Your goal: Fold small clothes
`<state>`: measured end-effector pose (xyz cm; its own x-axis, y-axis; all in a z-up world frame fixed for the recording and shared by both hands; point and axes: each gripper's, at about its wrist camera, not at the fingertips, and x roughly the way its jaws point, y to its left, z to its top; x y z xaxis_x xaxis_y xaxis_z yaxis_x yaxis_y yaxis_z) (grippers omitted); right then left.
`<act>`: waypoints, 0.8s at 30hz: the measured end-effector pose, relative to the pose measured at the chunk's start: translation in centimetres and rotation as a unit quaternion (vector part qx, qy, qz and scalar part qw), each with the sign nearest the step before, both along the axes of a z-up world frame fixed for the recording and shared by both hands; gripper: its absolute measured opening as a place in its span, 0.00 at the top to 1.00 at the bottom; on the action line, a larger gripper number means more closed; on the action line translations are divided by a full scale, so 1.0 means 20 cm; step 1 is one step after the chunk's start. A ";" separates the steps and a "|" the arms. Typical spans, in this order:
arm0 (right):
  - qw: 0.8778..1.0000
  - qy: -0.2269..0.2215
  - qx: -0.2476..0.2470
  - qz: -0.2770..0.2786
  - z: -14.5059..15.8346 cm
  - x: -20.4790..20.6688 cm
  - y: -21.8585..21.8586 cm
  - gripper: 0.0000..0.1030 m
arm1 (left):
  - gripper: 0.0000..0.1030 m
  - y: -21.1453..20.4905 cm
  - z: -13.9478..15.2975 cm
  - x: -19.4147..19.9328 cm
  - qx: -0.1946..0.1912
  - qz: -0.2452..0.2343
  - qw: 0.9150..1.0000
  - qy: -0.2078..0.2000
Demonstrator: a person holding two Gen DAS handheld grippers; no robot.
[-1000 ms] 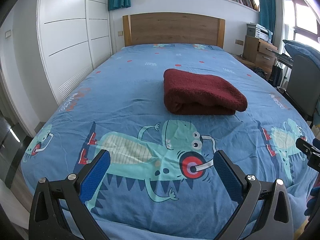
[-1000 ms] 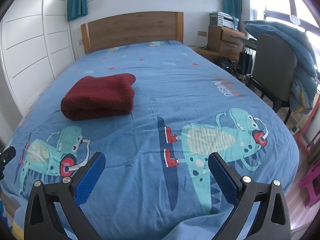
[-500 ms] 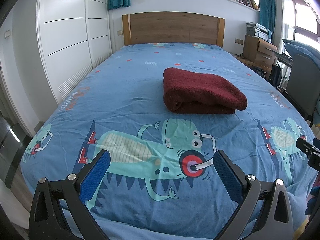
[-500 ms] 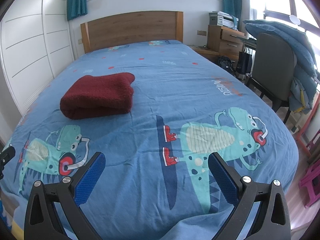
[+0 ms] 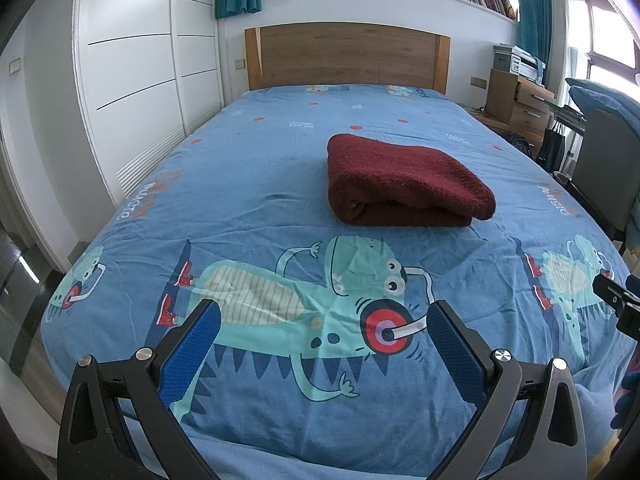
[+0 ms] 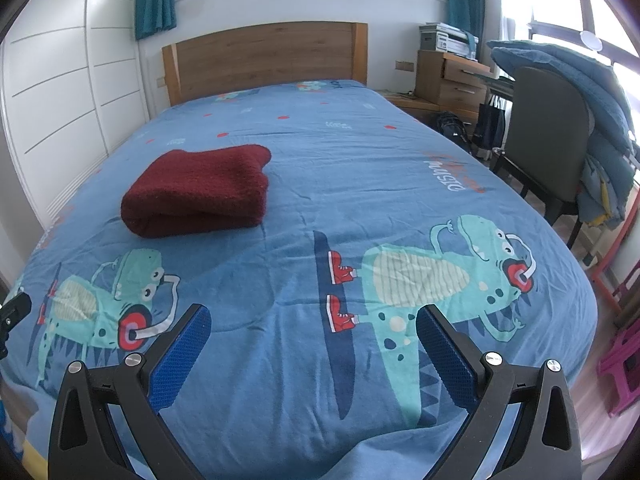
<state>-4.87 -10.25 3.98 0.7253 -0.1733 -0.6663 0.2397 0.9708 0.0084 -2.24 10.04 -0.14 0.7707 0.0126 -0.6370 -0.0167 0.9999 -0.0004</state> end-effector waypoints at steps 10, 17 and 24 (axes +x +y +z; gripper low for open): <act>1.000 0.001 -0.001 -0.002 0.00 0.00 0.00 0.00 | 0.01 0.01 -0.01 0.00 -0.001 -0.003 1.000 0.002; 1.000 0.001 -0.001 -0.002 0.00 0.01 0.00 0.00 | 0.01 0.01 -0.01 0.00 -0.001 -0.003 1.000 0.003; 1.000 0.001 -0.001 -0.001 0.00 0.01 0.00 0.00 | 0.01 0.01 0.00 0.01 -0.001 -0.003 1.000 0.003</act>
<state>-4.72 -10.30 3.99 0.7234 -0.1762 -0.6676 0.2424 0.9702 0.0065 -2.09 10.23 -0.22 0.7672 0.0073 -0.6414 -0.0117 0.9999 -0.0025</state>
